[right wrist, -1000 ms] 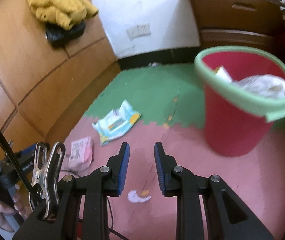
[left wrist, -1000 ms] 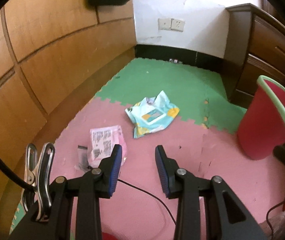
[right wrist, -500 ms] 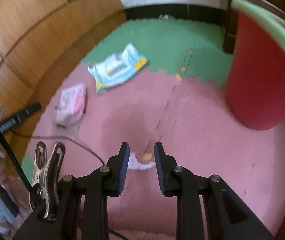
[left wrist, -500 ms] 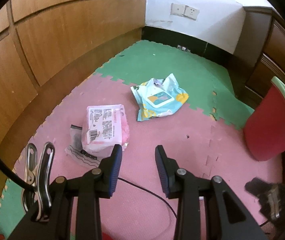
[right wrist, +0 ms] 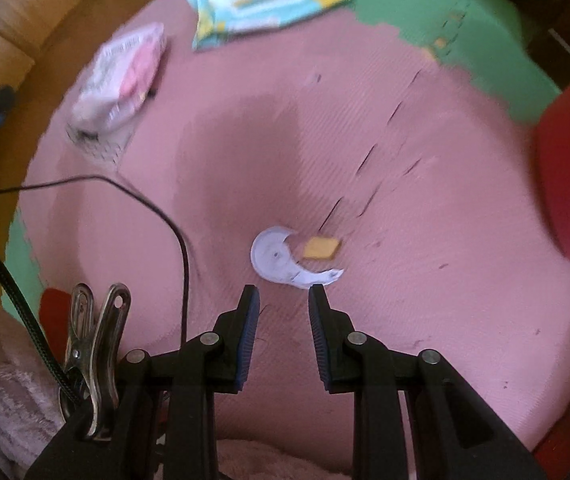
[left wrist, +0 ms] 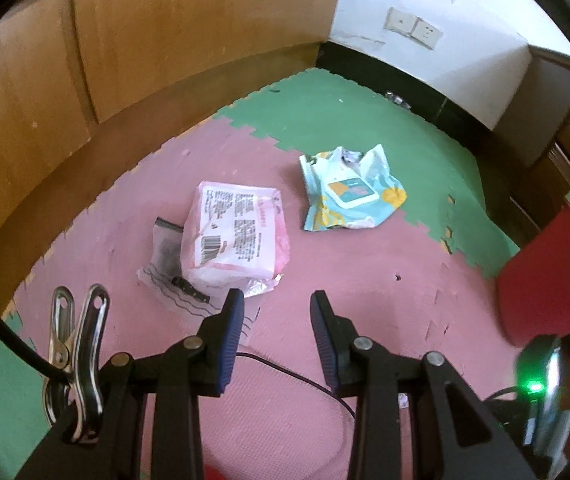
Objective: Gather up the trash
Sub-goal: 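Move both tools back down toward the white disc on the mat, then close the right tool on the white plastic disc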
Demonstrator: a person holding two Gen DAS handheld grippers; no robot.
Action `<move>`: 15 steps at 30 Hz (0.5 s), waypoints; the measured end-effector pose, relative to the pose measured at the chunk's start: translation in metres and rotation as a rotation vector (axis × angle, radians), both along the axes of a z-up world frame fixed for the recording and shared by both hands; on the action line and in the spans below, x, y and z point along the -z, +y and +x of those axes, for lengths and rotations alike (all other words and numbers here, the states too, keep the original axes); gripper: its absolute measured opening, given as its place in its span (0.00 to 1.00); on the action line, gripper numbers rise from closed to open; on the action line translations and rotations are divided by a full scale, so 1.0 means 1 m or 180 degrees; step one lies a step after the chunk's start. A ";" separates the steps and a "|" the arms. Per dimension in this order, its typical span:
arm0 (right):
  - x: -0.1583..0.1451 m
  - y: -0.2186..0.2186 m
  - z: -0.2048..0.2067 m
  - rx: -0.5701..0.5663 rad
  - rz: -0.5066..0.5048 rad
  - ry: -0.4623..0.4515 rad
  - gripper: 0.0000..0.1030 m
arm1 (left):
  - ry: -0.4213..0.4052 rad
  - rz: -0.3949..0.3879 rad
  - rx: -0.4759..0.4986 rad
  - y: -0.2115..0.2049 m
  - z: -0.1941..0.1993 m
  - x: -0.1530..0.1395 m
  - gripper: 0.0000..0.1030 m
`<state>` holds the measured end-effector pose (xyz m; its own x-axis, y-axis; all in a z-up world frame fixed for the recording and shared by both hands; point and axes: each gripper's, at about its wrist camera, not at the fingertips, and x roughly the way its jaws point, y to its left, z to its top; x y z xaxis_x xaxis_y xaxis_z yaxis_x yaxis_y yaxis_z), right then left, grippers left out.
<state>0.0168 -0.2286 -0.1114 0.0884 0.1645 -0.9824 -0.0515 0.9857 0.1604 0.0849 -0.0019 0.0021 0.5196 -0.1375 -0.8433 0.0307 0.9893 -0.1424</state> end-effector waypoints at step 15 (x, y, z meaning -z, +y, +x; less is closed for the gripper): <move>0.045 0.017 0.023 -0.0232 -0.0025 0.0133 0.36 | 0.0154 -0.0211 -0.0171 0.015 0.005 0.009 0.35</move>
<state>0.0401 -0.2114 -0.1567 0.0354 0.1612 -0.9863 -0.1166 0.9808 0.1561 0.0899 0.0134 -0.0069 0.4866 -0.1667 -0.8576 -0.0307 0.9777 -0.2075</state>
